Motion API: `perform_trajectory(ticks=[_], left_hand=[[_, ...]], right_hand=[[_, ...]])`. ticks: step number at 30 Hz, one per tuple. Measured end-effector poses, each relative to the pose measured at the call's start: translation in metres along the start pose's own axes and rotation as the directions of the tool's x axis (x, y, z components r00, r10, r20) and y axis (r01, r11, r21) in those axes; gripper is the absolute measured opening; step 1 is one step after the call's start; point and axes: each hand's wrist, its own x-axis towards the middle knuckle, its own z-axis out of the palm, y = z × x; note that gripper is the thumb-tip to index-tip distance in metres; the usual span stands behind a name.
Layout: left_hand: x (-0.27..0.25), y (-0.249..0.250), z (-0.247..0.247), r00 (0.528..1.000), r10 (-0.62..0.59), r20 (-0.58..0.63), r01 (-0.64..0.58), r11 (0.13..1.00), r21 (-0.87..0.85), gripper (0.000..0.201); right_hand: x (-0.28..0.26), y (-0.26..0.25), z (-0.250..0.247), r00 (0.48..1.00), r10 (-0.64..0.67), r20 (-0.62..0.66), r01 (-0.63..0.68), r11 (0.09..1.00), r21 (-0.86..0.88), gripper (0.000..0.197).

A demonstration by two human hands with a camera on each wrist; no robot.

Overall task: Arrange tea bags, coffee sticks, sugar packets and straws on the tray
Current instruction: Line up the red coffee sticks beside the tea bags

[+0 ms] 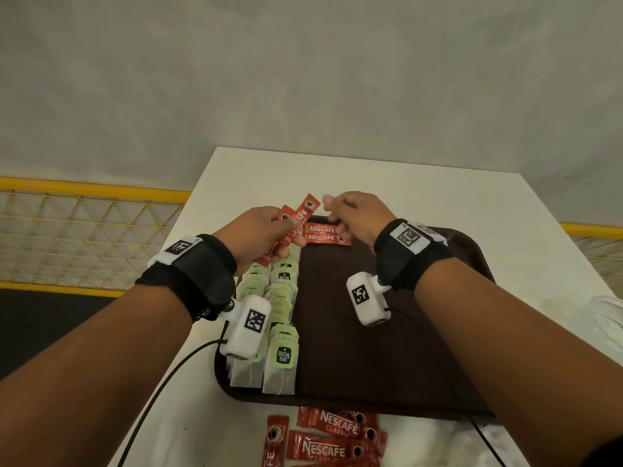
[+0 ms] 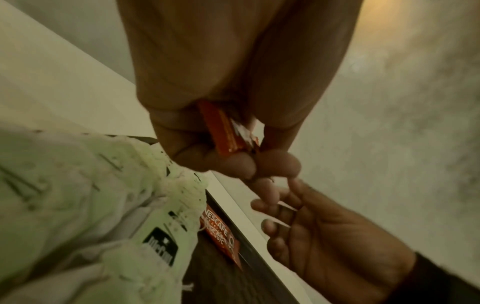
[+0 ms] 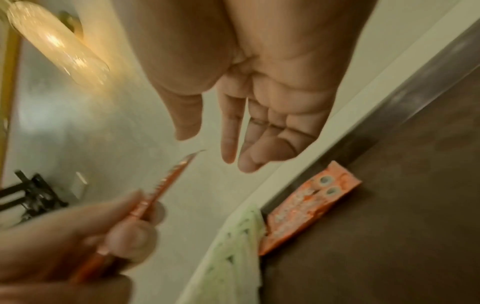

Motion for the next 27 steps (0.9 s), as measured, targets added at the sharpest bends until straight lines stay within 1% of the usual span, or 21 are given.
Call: perform_trajectory(ticks=[2, 4, 7, 9, 10, 12, 14, 17, 20, 23, 25, 27], left_hand=[[0.001, 0.002, 0.002, 0.999, 0.036, 0.016, -0.037, 0.994, 0.101, 0.026], [0.002, 0.004, 0.004, 0.998, 0.049, 0.031, -0.054, 0.984, 0.172, 0.031], [0.001, 0.005, 0.004, 0.999, 0.049, 0.011, -0.05, 0.979, 0.199, 0.034], [0.001, 0.006, 0.002, 0.997, 0.043, -0.063, -0.03, 0.979, 0.2, 0.034], [0.002, 0.006, 0.002, 0.994, 0.03, -0.104, -0.012, 0.985, 0.174, 0.032], [0.001, 0.006, 0.0, 0.986, -0.033, -0.164, 0.042, 0.998, 0.054, 0.026], [-0.001, 0.007, 0.001, 0.978, -0.083, -0.194, 0.075, 0.996, -0.045, 0.029], [-0.006, 0.008, 0.001, 0.976, -0.083, -0.204, 0.072, 0.996, -0.059, 0.03], [-0.007, 0.009, -0.002, 0.972, -0.064, -0.227, 0.061, 0.998, -0.023, 0.026], [-0.008, 0.007, -0.006, 0.969, -0.051, -0.243, 0.044, 0.998, -0.034, 0.019], [-0.01, 0.005, -0.009, 0.967, -0.047, -0.249, 0.048, 0.999, -0.002, 0.015], [-0.012, 0.005, -0.012, 0.974, -0.027, -0.227, 0.042, 0.997, 0.062, 0.014]], right_hand=[[-0.007, -0.004, -0.001, 0.997, -0.04, 0.067, 0.034, 0.996, 0.088, 0.027], [-0.011, -0.002, -0.006, 0.997, -0.023, 0.08, 0.011, 0.989, 0.151, 0.017], [-0.017, 0.004, -0.017, 0.987, 0.099, 0.125, -0.131, 0.951, 0.279, 0.019], [-0.021, 0.011, -0.024, 0.966, 0.199, 0.165, -0.246, 0.902, 0.355, 0.017], [-0.023, 0.016, -0.026, 0.953, 0.247, 0.177, -0.297, 0.876, 0.38, 0.017], [-0.028, 0.025, -0.025, 0.924, 0.331, 0.193, -0.382, 0.835, 0.396, 0.012], [-0.031, 0.027, -0.019, 0.89, 0.415, 0.19, -0.456, 0.811, 0.368, 0.006], [-0.031, 0.024, -0.011, 0.838, 0.528, 0.142, -0.546, 0.797, 0.259, 0.012], [-0.024, 0.021, -0.004, 0.828, 0.552, 0.102, -0.561, 0.812, 0.163, 0.023], [-0.017, 0.021, 0.002, 0.822, 0.57, 0.026, -0.57, 0.819, 0.064, 0.035], [-0.013, 0.02, 0.003, 0.821, 0.571, -0.01, -0.571, 0.821, 0.017, 0.034], [-0.013, 0.018, 0.003, 0.811, 0.585, -0.017, -0.585, 0.811, -0.015, 0.031]])
